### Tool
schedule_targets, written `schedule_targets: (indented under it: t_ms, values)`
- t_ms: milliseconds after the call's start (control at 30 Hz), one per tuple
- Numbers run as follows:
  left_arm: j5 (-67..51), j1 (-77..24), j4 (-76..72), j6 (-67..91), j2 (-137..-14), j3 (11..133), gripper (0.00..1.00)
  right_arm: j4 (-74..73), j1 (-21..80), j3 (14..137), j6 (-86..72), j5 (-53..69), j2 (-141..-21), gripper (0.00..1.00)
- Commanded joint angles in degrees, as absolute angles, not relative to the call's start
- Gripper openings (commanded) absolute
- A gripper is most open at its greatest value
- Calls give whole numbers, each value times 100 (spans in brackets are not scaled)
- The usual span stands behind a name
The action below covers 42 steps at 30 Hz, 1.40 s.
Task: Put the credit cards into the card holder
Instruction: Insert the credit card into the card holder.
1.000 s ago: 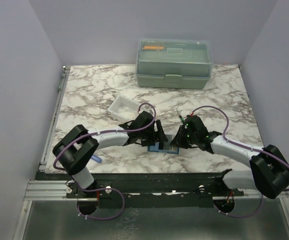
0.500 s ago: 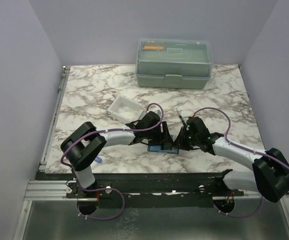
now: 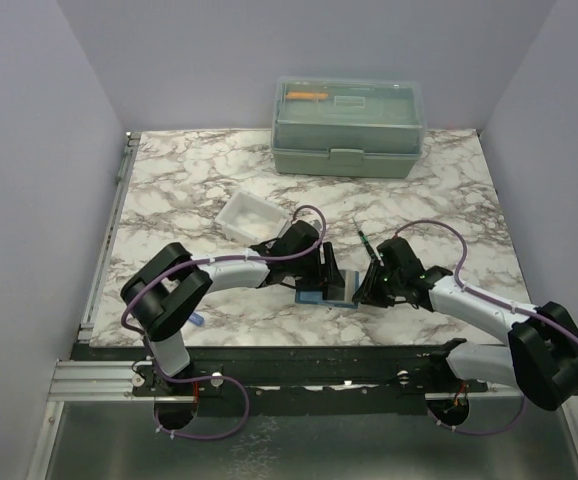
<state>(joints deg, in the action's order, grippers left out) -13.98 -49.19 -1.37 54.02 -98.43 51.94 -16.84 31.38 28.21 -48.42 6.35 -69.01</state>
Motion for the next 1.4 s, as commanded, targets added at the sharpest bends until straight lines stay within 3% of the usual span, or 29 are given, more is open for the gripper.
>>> schedule_targets:
  t_ms: [0, 167, 633, 1133, 1367]
  values:
    - [-1766, -5069, -176, 5275, -10197, 5591, 68, -1403, 3110, 2766, -4597, 834, -7075, 27]
    - [-1529, -5520, -43, 5135, -10259, 5944, 71, -1450, 3109, 2811, -4598, 782, -7150, 24]
    - [-1211, -5046, 563, 4747, -9910, 5906, 79, -2173, 3111, 2958, -4805, 300, -6867, 25]
    - [-2252, -5387, -488, 5219, -10256, 6004, 72, -1966, 3107, 3012, -4761, 358, -7066, 25]
    - [-2180, -5078, -48, 5058, -9846, 5840, 79, -2259, 3094, 3110, -4756, 55, -7051, 25]
